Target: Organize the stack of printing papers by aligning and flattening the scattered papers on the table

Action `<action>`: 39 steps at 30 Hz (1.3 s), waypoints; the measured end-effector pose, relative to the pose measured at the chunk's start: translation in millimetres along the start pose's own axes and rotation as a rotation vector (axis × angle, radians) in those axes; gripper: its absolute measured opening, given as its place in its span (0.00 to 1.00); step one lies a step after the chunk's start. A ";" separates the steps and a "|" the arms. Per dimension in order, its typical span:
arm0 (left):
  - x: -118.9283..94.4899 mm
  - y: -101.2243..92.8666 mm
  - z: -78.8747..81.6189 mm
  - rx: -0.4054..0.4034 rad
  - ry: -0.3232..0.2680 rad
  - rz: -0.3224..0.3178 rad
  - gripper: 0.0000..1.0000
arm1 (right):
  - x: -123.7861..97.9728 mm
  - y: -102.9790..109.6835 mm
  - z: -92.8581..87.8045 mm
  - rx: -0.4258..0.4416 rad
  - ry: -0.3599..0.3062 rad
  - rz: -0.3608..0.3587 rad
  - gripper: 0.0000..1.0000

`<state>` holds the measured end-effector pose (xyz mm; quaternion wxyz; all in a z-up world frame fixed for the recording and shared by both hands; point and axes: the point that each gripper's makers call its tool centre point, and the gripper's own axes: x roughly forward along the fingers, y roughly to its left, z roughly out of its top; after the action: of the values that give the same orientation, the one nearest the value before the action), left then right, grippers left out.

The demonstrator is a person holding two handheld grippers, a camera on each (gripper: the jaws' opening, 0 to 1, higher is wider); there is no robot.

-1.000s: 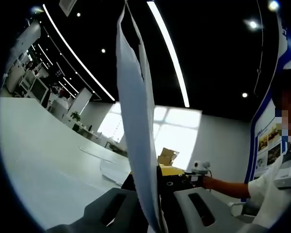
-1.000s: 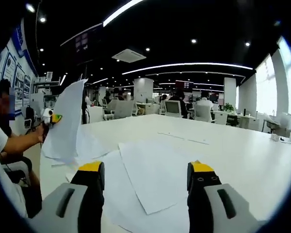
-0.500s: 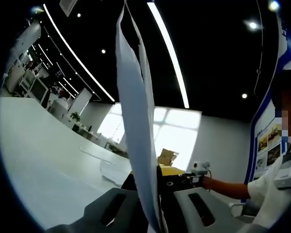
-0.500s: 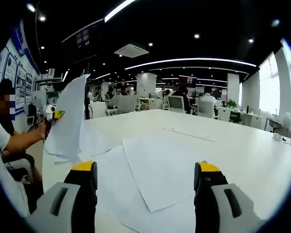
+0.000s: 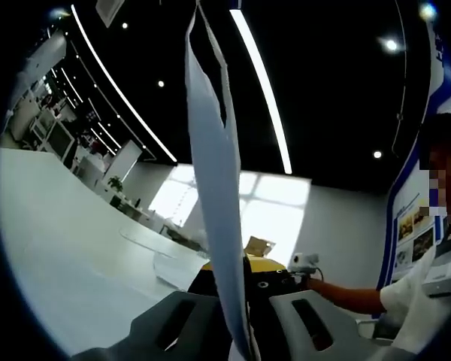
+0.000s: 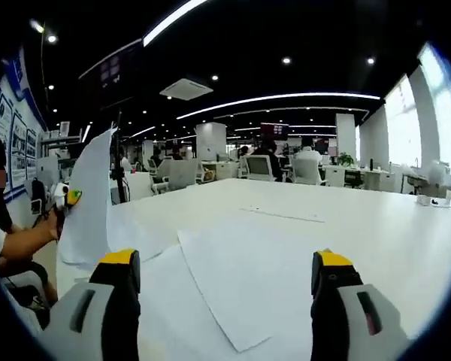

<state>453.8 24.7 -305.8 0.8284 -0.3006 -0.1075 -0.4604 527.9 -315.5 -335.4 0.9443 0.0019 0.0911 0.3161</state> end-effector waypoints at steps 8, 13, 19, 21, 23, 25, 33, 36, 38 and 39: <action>-0.7 -0.1 2.3 0.015 -0.012 -0.003 0.06 | 6.3 -9.8 -11.1 0.012 0.065 -0.045 0.81; -0.8 -0.2 3.2 0.019 -0.018 -0.003 0.06 | 8.4 -18.1 -4.9 0.013 0.035 -0.090 0.90; -1.2 -0.1 4.9 0.011 -0.027 -0.003 0.06 | 13.7 -18.6 0.2 0.002 0.017 -0.093 0.89; -1.3 -0.4 5.2 0.011 -0.029 -0.005 0.06 | 16.1 -23.9 6.6 -0.019 -0.022 -0.104 0.89; -1.3 -0.5 5.0 0.012 -0.028 -0.005 0.06 | 16.8 -24.1 8.3 -0.026 -0.040 -0.101 0.89; -1.3 -0.1 5.0 0.008 -0.026 -0.006 0.06 | 18.2 -27.2 7.9 -0.029 -0.034 -0.102 0.90; -1.8 -1.0 5.2 0.008 -0.030 -0.009 0.06 | 19.2 -33.7 -4.4 -0.040 0.040 -0.120 0.90; -1.4 -1.7 3.6 0.011 -0.024 -0.007 0.06 | 20.7 -35.4 -4.5 -0.034 0.048 -0.121 0.89; -1.4 -1.7 3.1 0.016 -0.021 -0.005 0.06 | 22.3 -35.4 -5.1 -0.027 0.065 -0.118 0.88; -1.5 -1.9 3.1 0.017 -0.022 -0.005 0.06 | 22.3 -35.2 -5.3 -0.035 0.069 -0.117 0.87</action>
<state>451.7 26.8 -303.3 0.8287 -0.2981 -0.1212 -0.4580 565.5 -330.6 -346.6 0.9574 -0.0308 0.1179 0.2617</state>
